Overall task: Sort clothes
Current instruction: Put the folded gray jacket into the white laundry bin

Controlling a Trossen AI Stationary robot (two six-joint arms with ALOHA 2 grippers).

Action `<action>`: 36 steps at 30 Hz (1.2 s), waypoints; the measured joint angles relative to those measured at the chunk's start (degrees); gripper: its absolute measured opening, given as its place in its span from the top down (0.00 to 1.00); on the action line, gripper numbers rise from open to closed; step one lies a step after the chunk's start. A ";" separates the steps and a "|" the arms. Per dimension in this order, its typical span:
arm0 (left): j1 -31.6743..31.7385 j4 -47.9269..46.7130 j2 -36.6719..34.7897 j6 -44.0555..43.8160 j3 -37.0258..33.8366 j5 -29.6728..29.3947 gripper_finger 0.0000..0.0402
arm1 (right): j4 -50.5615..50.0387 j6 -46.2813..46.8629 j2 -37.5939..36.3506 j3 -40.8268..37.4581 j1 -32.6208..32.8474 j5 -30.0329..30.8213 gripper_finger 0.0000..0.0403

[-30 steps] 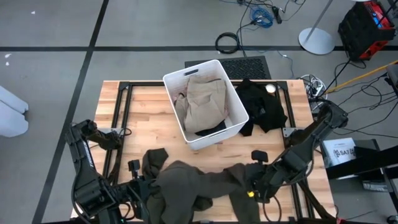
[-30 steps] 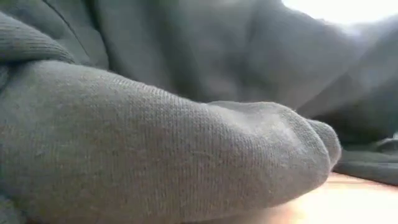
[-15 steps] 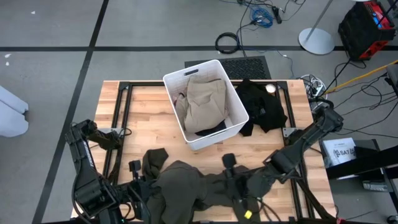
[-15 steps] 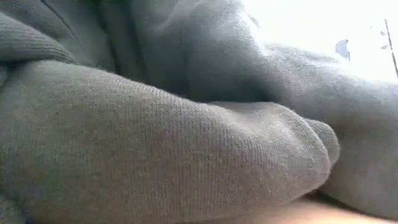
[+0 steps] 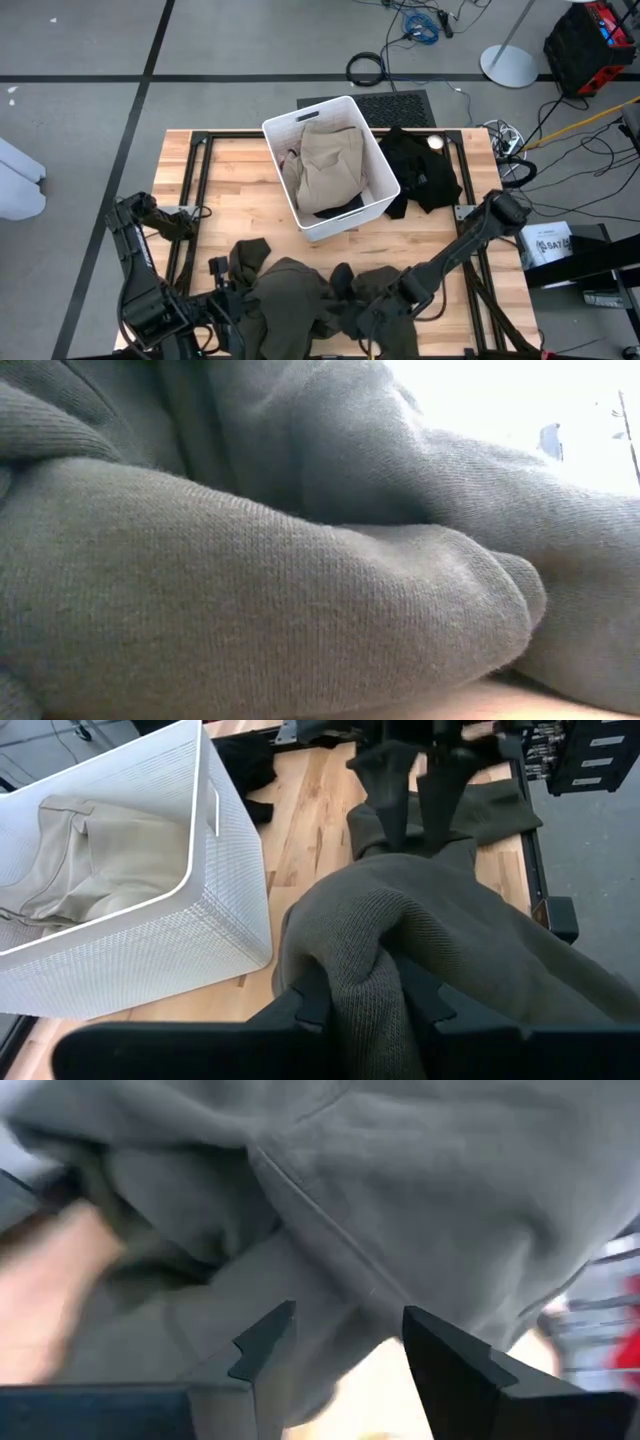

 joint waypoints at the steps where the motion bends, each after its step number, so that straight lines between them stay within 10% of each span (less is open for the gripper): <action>1: 0.18 0.00 0.00 -0.01 0.00 0.00 0.85 | 0.51 -2.76 0.90 0.35 0.42 2.20 0.57; 16: 1.58 0.08 0.00 0.02 0.00 0.58 0.84 | 13.79 -35.36 14.09 6.59 3.14 25.41 0.60; 27: 1.58 0.19 0.00 0.50 0.00 1.22 0.84 | 19.48 -34.28 15.71 10.15 1.63 31.11 0.97; 36: 1.58 -0.24 0.00 3.08 0.00 2.51 0.79 | 16.33 -37.54 12.08 16.81 1.81 39.01 1.00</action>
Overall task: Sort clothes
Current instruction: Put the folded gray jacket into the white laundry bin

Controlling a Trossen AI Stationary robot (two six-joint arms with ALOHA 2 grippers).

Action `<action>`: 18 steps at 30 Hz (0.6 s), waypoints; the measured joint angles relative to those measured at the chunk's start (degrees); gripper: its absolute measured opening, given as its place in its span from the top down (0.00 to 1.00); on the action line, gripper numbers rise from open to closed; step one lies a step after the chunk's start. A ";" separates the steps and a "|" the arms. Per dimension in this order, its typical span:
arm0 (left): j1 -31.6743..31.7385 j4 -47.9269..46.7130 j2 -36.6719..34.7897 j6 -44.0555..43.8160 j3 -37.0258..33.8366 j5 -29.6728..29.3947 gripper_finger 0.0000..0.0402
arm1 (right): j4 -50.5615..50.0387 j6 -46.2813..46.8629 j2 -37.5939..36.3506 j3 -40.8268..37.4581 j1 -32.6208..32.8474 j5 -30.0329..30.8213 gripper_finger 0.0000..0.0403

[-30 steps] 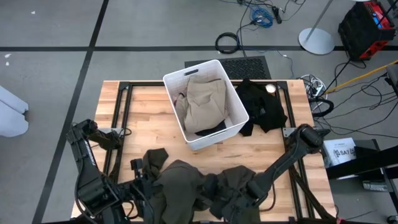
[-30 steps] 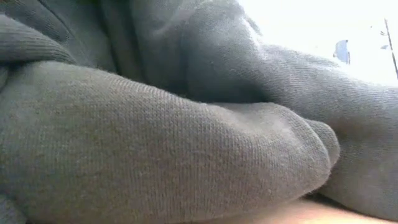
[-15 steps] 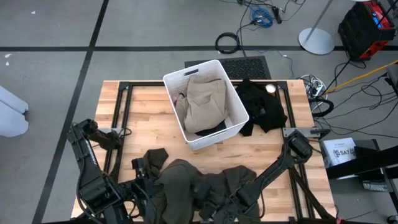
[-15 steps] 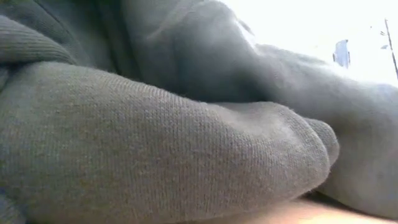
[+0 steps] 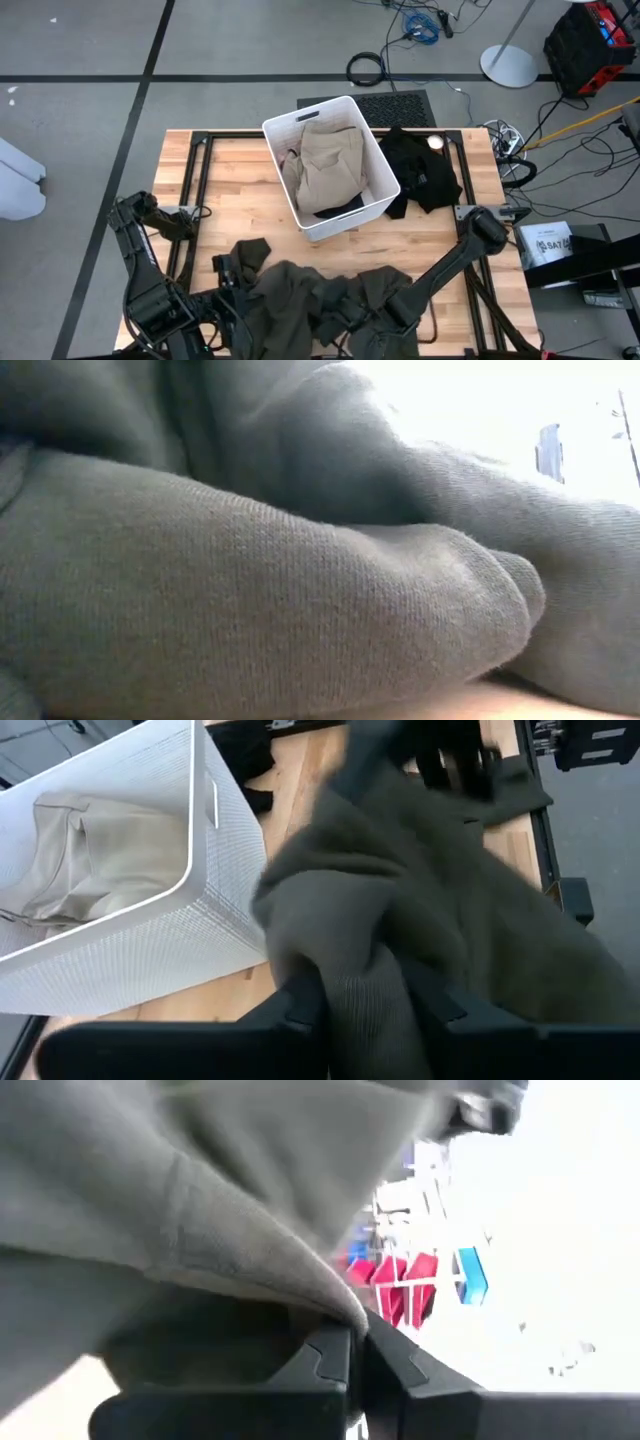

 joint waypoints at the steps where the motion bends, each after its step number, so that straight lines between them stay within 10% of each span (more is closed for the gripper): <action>1: 0.00 0.00 0.00 -0.10 0.00 0.00 0.76 | -1.61 0.99 -1.16 0.23 -0.02 0.67 1.00; 10: -0.13 -0.82 2.85 -4.49 0.00 1.47 0.41 | -35.01 37.23 -16.18 0.31 -0.21 -3.33 1.00; 18: -2.78 -4.90 3.47 -11.97 -0.30 0.05 0.36 | -60.20 76.51 -27.60 0.31 -0.17 -6.37 1.00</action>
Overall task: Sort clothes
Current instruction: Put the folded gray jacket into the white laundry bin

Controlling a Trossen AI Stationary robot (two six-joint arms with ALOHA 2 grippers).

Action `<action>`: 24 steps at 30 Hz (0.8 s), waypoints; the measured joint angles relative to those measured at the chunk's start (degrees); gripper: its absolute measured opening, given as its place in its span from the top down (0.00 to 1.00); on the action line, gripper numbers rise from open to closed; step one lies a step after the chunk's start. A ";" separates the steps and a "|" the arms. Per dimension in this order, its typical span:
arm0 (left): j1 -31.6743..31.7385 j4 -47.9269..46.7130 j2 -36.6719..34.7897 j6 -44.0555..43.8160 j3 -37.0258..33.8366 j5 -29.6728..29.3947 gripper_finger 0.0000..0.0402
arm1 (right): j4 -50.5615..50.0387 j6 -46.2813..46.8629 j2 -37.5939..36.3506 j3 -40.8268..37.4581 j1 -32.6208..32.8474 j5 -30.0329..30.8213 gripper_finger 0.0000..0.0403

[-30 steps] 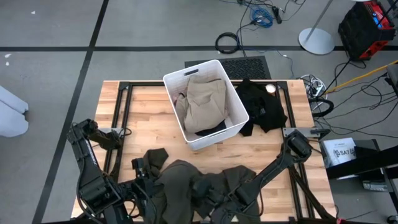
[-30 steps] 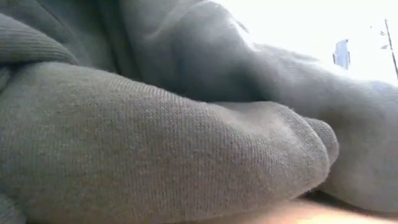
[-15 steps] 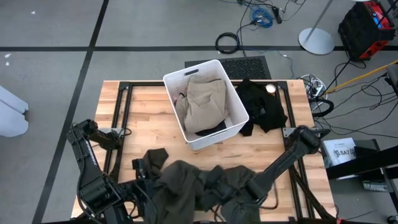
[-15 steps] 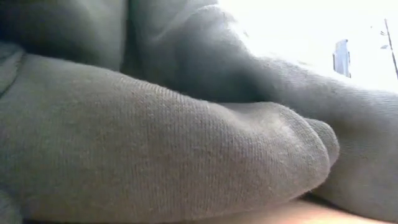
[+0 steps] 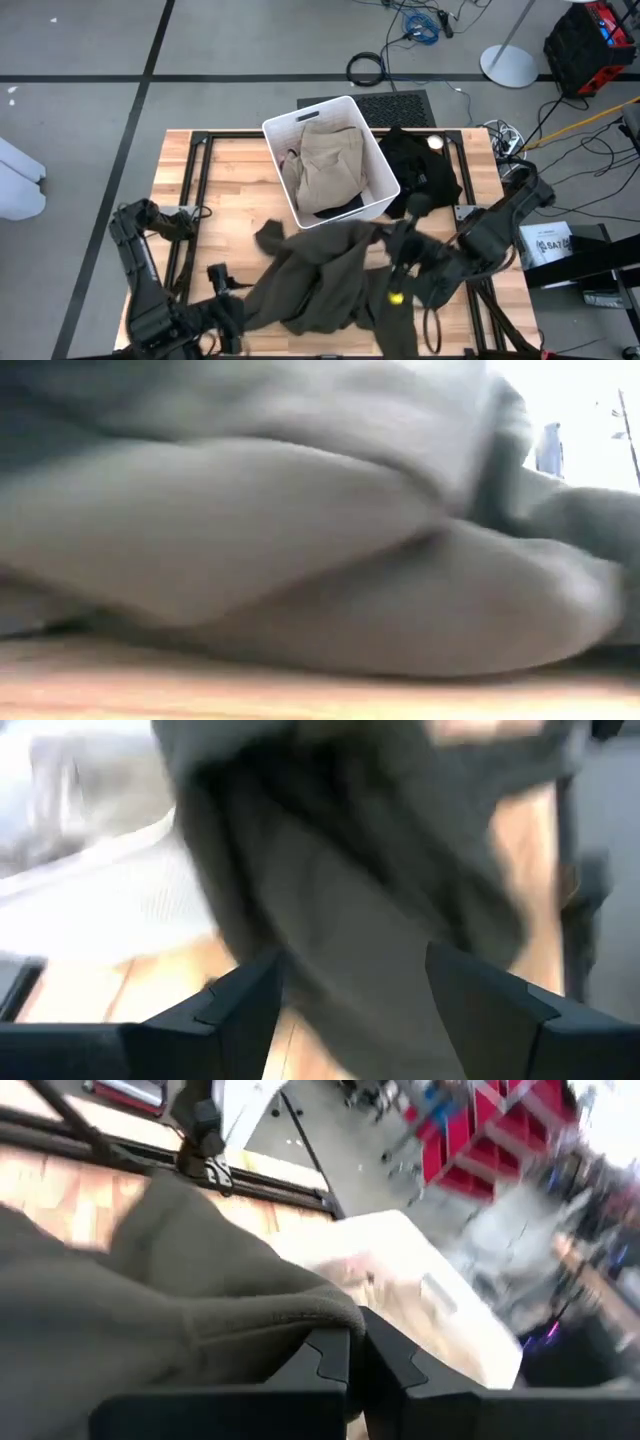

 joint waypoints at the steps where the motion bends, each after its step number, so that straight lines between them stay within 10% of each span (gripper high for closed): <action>1: -1.03 2.67 0.11 0.06 -0.01 -4.28 0.36 | -2.66 4.16 -0.82 0.00 -0.02 -0.30 1.00; 5: -3.25 20.30 3.37 4.10 0.10 -24.66 0.36 | -10.90 14.72 -2.13 0.00 -0.13 -0.30 1.00; 8: -1.75 33.91 8.92 12.33 0.10 -29.32 0.36 | -12.91 18.25 -2.16 0.00 -1.37 -0.29 1.00; 24: 13.06 42.66 23.01 5.37 0.04 -9.45 0.36 | -9.77 15.61 -2.14 0.00 -6.02 -5.07 1.00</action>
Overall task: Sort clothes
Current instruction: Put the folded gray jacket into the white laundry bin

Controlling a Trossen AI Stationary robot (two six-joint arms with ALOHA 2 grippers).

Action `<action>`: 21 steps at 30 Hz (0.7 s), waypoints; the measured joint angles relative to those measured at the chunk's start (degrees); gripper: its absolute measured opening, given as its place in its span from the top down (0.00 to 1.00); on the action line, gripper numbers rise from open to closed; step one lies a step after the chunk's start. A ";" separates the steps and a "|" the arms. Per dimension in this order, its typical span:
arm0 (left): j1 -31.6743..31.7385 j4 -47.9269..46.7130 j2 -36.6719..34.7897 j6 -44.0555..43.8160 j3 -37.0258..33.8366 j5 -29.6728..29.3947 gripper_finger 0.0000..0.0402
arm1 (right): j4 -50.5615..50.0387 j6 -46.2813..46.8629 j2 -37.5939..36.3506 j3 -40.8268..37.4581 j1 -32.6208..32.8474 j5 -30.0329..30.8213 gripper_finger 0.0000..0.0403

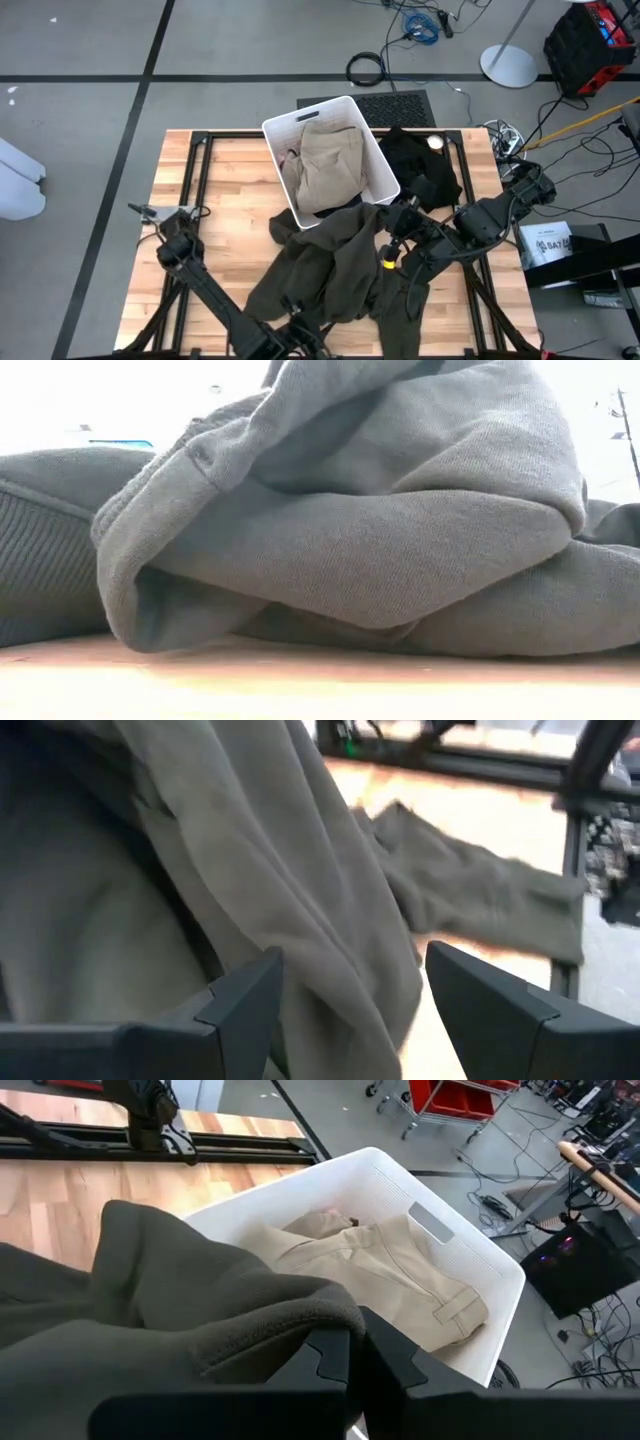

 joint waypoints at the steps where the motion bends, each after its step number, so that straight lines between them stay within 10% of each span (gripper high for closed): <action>1: 0.24 -0.27 0.27 -1.18 0.02 0.50 0.36 | -0.01 -0.01 0.01 0.00 0.01 -0.03 1.00; 15: 7.31 -1.00 0.82 3.37 0.02 9.96 0.40 | -0.02 -0.03 0.02 0.00 0.01 -1.34 1.00; 21: 5.47 -1.72 -0.13 13.23 0.02 7.31 0.83 | -2.33 1.44 0.04 0.00 0.01 -1.42 1.00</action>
